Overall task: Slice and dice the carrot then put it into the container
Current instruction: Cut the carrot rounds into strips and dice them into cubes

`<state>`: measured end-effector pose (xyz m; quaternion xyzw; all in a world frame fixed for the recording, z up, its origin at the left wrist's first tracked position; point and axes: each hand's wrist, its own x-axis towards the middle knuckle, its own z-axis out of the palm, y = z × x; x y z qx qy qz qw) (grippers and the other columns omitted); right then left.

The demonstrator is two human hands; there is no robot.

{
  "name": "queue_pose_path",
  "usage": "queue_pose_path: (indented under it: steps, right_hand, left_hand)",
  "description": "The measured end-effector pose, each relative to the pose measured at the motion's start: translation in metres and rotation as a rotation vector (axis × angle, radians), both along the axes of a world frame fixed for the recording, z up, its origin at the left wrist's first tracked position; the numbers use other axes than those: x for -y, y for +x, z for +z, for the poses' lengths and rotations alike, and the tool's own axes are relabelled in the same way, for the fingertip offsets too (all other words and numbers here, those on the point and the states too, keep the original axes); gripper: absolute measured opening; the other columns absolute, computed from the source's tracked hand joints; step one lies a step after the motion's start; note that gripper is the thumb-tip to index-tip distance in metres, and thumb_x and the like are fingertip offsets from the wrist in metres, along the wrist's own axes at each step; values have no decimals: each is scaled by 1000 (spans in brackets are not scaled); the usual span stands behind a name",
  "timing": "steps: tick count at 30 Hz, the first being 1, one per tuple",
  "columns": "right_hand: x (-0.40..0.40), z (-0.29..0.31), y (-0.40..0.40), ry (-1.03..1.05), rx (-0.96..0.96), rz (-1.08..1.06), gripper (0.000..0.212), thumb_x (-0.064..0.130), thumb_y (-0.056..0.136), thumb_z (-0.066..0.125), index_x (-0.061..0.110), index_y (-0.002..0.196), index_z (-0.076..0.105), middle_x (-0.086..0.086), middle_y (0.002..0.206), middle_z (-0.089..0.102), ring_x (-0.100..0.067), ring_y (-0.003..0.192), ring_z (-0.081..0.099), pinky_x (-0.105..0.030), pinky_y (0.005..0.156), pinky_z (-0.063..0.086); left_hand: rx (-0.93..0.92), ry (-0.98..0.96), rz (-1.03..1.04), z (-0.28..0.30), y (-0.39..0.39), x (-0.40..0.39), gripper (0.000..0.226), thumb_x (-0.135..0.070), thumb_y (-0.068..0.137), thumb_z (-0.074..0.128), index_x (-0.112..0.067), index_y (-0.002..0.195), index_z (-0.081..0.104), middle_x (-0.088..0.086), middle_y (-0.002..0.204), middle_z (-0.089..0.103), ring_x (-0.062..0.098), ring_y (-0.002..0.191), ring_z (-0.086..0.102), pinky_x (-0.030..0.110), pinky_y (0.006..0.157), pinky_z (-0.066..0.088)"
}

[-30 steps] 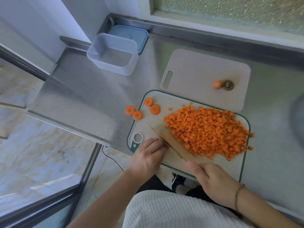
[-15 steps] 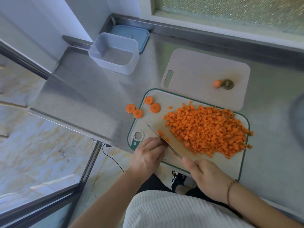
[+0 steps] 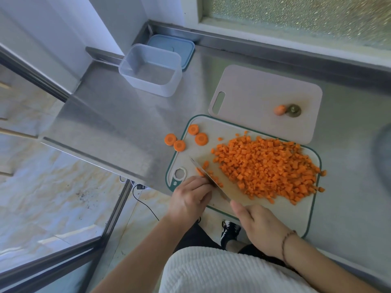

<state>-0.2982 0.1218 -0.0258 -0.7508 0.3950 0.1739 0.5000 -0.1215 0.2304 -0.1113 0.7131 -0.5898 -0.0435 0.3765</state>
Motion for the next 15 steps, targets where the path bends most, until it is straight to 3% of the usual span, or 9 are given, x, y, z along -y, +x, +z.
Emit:
queue_pose_path:
  steps: [4, 10, 12, 15]
  right_hand:
    - [6, 3, -17, 31, 46, -74, 67, 78, 79, 22, 16, 57, 32, 5, 47, 29, -11, 45, 31, -26, 51, 30]
    - [-6, 0, -19, 174, 32, -11, 67, 72, 84, 23, 13, 55, 34, -4, 50, 30, -12, 44, 34, -30, 57, 34]
    - [-8, -2, -15, 200, 11, -24, 68, 74, 84, 23, 14, 52, 32, -1, 47, 29, -13, 42, 31, -27, 53, 33]
    - [1, 4, -13, 220, -42, -159, 66, 73, 83, 24, 14, 54, 33, 1, 43, 27, -10, 33, 24, -19, 37, 25]
  left_hand:
    - [-26, -8, 47, 7, 5, -4, 12, -3, 90, 66, -3, 85, 77, 4, 93, 73, 21, 85, 69, 33, 76, 58]
    - [-60, -34, 416, 18, 41, -15, 10, 0, 83, 68, 1, 88, 76, 9, 92, 71, 17, 89, 63, 16, 85, 51]
    - [-30, -32, 447, 19, 53, -7, 14, 5, 82, 66, 2, 91, 76, 12, 94, 71, 19, 93, 60, 10, 91, 43]
    - [33, -3, 382, 17, 70, 14, 21, 6, 80, 67, -1, 97, 76, 12, 100, 72, 22, 98, 57, 20, 91, 44]
